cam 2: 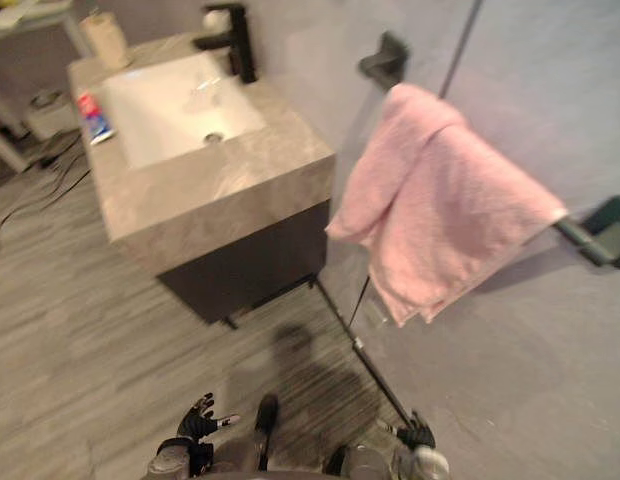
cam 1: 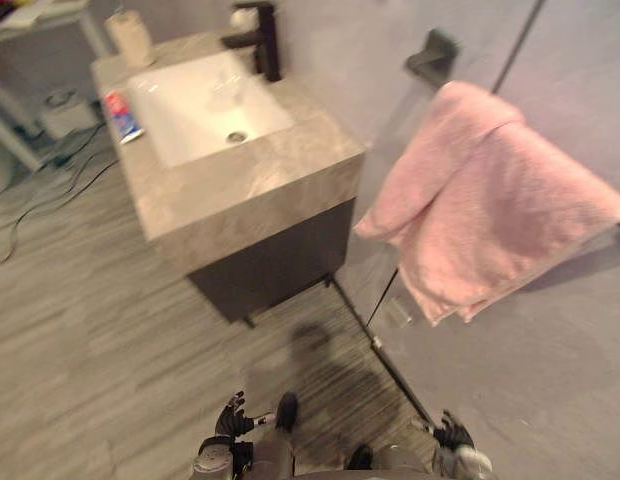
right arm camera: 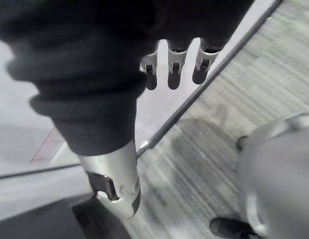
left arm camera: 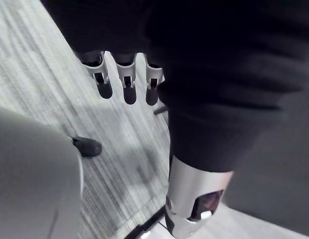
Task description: Organize washtable
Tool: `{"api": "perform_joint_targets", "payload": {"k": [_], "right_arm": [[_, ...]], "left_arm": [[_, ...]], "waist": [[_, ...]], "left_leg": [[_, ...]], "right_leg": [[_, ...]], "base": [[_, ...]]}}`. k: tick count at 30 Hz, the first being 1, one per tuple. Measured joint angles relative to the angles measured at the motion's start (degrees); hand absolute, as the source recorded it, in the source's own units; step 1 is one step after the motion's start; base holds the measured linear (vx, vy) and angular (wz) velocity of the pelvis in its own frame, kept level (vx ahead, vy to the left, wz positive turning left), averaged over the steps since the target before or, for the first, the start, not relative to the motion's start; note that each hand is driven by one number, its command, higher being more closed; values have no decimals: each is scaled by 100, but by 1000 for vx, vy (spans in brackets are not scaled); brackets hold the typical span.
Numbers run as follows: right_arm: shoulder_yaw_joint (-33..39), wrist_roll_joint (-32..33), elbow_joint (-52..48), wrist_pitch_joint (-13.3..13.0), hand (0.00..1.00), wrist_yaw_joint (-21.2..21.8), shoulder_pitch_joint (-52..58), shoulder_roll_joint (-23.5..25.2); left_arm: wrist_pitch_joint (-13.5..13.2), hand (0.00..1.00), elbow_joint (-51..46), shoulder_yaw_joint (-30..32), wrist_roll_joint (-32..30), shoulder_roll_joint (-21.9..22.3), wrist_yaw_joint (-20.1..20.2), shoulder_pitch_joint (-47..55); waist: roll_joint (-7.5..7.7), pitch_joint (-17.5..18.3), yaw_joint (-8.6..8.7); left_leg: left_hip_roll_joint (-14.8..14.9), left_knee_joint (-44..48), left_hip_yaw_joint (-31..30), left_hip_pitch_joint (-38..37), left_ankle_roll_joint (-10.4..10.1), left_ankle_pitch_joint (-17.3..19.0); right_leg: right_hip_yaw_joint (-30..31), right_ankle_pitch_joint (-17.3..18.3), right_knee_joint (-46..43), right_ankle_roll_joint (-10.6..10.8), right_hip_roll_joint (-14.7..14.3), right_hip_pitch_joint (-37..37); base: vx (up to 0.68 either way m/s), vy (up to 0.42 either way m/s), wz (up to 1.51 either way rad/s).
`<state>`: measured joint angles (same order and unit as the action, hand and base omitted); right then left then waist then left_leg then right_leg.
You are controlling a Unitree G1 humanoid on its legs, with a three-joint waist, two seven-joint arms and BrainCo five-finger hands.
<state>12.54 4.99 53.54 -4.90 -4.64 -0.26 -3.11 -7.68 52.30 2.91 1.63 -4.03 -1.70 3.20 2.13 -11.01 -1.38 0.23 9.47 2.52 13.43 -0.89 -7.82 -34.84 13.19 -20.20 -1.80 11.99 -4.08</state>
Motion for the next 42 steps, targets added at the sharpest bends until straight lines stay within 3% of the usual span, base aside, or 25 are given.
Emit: {"api": "perform_joint_targets", "payload": {"k": [1, 3, 5, 8, 11, 12, 14, 15, 16, 17, 18, 20, 23, 25, 28, 31, 33, 35, 37, 40, 41, 42], "right_arm": [[0, -4, -106, -16, 0, -24, 11, 27], [-10, -38, -214, -45, 0, -34, -29, 38], [-11, -76, -27, -53, 0, -30, -130, 24], [45, -110, 211, -11, 0, -16, -121, -46], [46, -113, 417, 76, 0, -9, 3, 75], [36, -115, 417, 89, 0, -9, 24, 74], [-19, -200, 417, 91, 0, -1, 60, 73], [-50, -250, 423, 91, 0, 13, 53, 72], [-127, -289, 475, 91, 0, 59, -7, 70], [-175, -291, 546, 92, 0, 103, 4, 62], [-186, -293, 623, 98, 0, 118, 20, 61], [-176, -257, 612, 96, 0, 139, 100, 36], [-130, -226, 527, 58, 0, 159, 198, 40], [-129, -222, 510, 24, 0, 164, 264, 36], [-25, -211, 491, 33, 0, 172, 333, 68], [104, -95, 230, 25, 0, 188, 488, 178], [108, -85, -5, 32, 0, 205, 610, 300], [109, -17, -128, 30, 0, 206, 630, 373], [121, 19, -214, 29, 0, 204, 587, 364], [93, 15, -84, 25, 0, 205, 383, 336], [83, 12, -44, 24, 0, 198, 369, 334], [82, 11, 11, 29, 0, 193, 367, 300]], "left_arm": [[-2, 0, -1, -6, 0, 22, 2, -10], [-20, 0, 7, -18, 0, 64, 1, 24], [-29, 0, 154, -102, 0, 76, 4, 25], [-7, 0, 397, -333, -5, 147, 15, -67], [1, 0, 456, -543, -17, -93, 21, -74], [2, 0, 456, -565, -18, -104, 19, -55], [-5, 0, 455, -571, -71, -197, 16, 6], [-5, 0, 455, -569, -112, -254, 16, 9], [-4, 0, 457, -575, -132, -342, 19, 9], [-9, 0, 455, -574, -132, -384, 15, 9], [-8, 0, 473, -572, -133, -407, 17, 27], [-10, 0, 576, -570, -147, -387, 21, 15], [-19, 0, 592, -503, -176, -278, 36, 31], [-26, 0, 659, -426, -201, -188, 36, 16], [-37, 0, 645, -56, -207, -103, 24, 15], [-26, 0, 429, 99, -204, -50, 18, 36], [-30, 0, 103, 341, -154, 88, 24, 43], [-35, 0, 9, 451, -23, 97, 19, 63], [-50, 0, -9, 450, 23, 106, 23, 7], [-84, 0, -10, 465, 65, 46, 8, -43], [-99, 0, 10, 481, 219, 59, 1, -42], [-101, 0, 45, 483, 271, 95, -12, -53]], "waist": [[53, -24, -3], [9, 5, -4], [-71, 56, 22], [-330, 185, 139], [-182, 183, 144], [-121, 214, 156], [-142, 211, 175], [-111, 227, 205], [-181, 184, 248], [-102, 222, 279], [-171, 173, 260], [-184, 135, 434], [-160, 105, 410], [-78, 117, 410], [-26, 117, 359], [-16, 120, 370], [-11, 76, 354], [4, 39, 278], [44, 6, 249], [0, 2, 138], [-54, 11, 65], [-89, 30, 64]], "left_leg": [[53, 512, 366, 12, 111, 361], [539, 1478, 1314, -516, 80, 1306], [887, 1412, 1695, -1006, -57, 1619], [930, 5, 1799, -1652, -383, 1649], [652, -336, 1537, -1670, -314, 1532], [612, -321, 1490, -1674, -311, 1531], [485, -294, 1362, -1603, -225, 1476], [459, -301, 1286, -1567, -202, 1462], [410, -317, 1138, -1504, -139, 1421], [390, -337, 1014, -1491, -112, 1389], [374, -342, 790, -1376, -117, 1336], [295, -376, 343, -1309, -108, 1218], [164, -457, -273, -1220, -132, 1196], [43, -453, -622, -1217, -136, 1197], [-80, -105, -871, -1069, -188, 1261], [-112, 1027, -778, -473, -217, 1580], [279, 2206, 294, 85, -255, 1835], [669, 2543, 1238, 171, -66, 2182], [798, 2675, 1460, 510, 25, 2262], [823, 1906, 995, 1276, -253, 1983], [886, 1586, 1003, 1355, -363, 1335], [835, 1596, 1086, 1331, -286, 1056]], "right_leg": [[-132, -41, 34, -1, 67, 60], [-390, -257, 290, 58, 118, 301], [-476, -430, 475, 63, 102, 287], [-636, -786, 724, 262, -21, 185], [-408, -1228, 1152, 350, -73, 230], [-361, -1268, 1186, 363, -51, 271], [-52, -1314, 1263, 376, -5, 316], [312, -1311, 1266, 369, -54, 280], [1162, -1209, 1325, 229, -216, 248], [1738, -1102, 1400, 220, -319, 237], [2327, -946, 1385, 284, -526, 175], [3128, -712, 1228, 300, -798, 150], [3619, 31, 415, 341, -1026, -5], [3794, 317, 117, 337, -1111, -1], [3422, 427, 54, 373, -943, 204], [3101, 426, -141, 354, -891, 387], [2814, 430, -130, 351, -934, 649], [2759, 500, -42, 227, -938, 964], [2880, 583, 92, 104, -828, 1190], [3106, 758, 526, 83, -450, 1400], [3220, 843, 755, 215, -325, 1561], [3243, 848, 798, 226, -287, 1607]], "base": [[-186, -22, 102], [-213, 31, 71], [-189, 162, 41], [-149, 211, 47], [-97, 193, 42], [-54, 178, 37], [-88, 127, 34], [-104, 82, 48], [-74, 51, 64], [-91, -14, 74], [-80, -80, 70], [-54, -125, 110], [-56, -127, 108], [45, -169, 124], [125, -73, 94], [162, -3, 100], [151, 47, 94], [138, 94, 61], [135, 173, 48], [224, 321, -3], [298, 364, -4], [393, 441, 11]]}}
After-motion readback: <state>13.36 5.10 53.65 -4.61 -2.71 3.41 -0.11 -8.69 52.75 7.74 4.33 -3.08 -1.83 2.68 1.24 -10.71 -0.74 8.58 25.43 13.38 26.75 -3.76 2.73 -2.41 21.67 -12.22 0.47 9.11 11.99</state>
